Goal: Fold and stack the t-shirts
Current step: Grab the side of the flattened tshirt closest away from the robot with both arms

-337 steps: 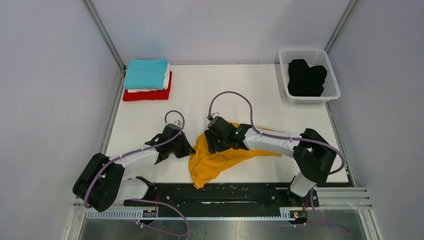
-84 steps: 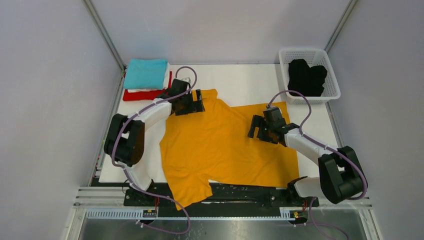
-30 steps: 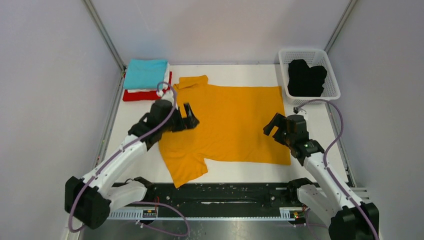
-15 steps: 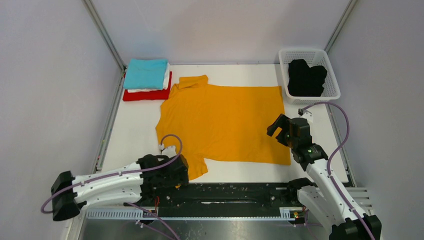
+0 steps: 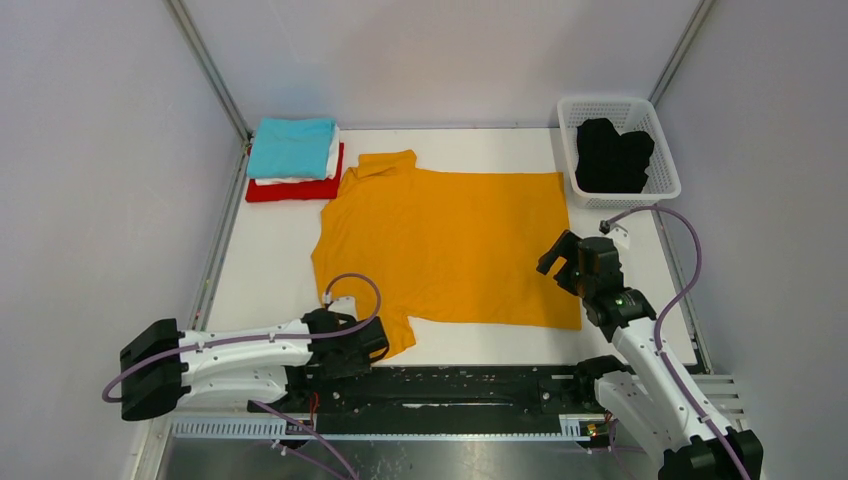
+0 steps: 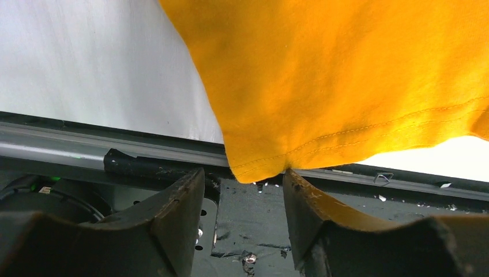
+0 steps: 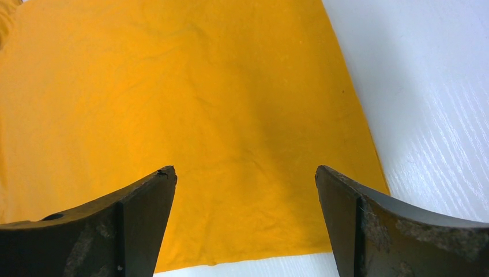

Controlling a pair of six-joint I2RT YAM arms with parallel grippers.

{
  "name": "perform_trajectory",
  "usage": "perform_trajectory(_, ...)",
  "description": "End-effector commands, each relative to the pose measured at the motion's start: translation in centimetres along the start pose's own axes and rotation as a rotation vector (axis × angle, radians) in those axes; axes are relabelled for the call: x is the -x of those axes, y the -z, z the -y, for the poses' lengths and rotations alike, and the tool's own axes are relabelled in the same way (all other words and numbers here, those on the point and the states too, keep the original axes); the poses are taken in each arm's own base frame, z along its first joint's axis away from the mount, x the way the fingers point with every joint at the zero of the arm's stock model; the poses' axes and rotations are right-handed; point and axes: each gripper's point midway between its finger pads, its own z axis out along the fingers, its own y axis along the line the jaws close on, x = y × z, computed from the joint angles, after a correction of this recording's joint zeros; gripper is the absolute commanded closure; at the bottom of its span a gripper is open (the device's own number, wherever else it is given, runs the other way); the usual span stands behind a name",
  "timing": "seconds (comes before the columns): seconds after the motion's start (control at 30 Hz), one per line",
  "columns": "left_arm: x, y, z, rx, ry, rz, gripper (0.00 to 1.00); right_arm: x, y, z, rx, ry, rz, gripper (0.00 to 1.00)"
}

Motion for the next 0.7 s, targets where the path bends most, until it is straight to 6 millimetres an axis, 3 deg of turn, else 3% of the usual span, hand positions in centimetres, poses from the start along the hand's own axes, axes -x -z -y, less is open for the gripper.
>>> perform_trajectory(0.0,2.2,0.1,5.0,-0.162,0.051,0.097,0.48,-0.4,0.2,1.0,-0.041,-0.025,-0.005,0.01)
perform_trajectory(0.13,2.3,-0.1,6.6,-0.197,0.028,0.095,0.5,-1.1,0.4,1.4,-0.047,-0.025,-0.021,0.0)
perform_trajectory(0.33,3.2,1.3,8.5,-0.227,-0.007,0.103,0.51,-1.3,0.7,1.6,-0.041,-0.024,-0.02,0.01)
perform_trajectory(0.47,2.6,1.9,7.9,-0.209,-0.004,0.064,0.51,-1.1,0.8,1.9,-0.054,-0.018,-0.013,0.0)
perform_trajectory(0.67,1.6,0.7,6.1,-0.136,-0.014,0.03,0.51,-1.3,0.7,2.1,-0.066,-0.007,-0.018,0.0)
